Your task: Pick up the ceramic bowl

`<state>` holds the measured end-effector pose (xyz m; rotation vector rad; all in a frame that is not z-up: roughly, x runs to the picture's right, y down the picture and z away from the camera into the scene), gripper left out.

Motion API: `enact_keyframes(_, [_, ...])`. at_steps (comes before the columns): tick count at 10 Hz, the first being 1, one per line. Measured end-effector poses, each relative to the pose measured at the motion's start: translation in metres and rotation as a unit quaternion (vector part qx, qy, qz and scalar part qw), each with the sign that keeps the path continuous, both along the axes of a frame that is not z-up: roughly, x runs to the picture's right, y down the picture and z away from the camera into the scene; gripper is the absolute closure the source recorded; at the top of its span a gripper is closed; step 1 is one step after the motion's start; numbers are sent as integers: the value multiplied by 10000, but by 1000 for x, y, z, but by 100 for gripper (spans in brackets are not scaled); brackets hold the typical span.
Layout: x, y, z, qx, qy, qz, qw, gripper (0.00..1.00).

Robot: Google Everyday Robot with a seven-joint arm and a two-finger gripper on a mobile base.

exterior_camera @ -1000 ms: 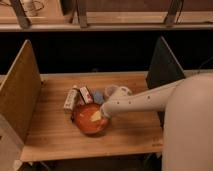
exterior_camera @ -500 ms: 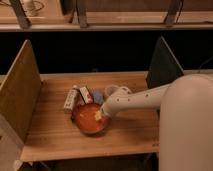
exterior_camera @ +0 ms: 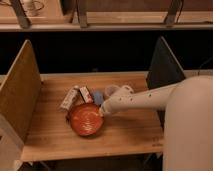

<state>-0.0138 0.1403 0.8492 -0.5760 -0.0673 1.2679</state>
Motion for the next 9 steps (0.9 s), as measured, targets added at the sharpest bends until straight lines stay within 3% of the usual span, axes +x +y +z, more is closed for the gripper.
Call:
enact_keyframes(3, [5,-26,-36,628,-220,193,9976,100])
enact_keyframes(5, [13,-45,-78,1191,-461,342,9912,100])
enact_keyframes(6, [19,-51,-93,1361,-521,400,9885,100])
enact_keyframes(8, [42,-70,-141,1861,-596,597,9789,100])
enact_keyframes(9, [46,-72,-147,1921,-590,621,9776,100])
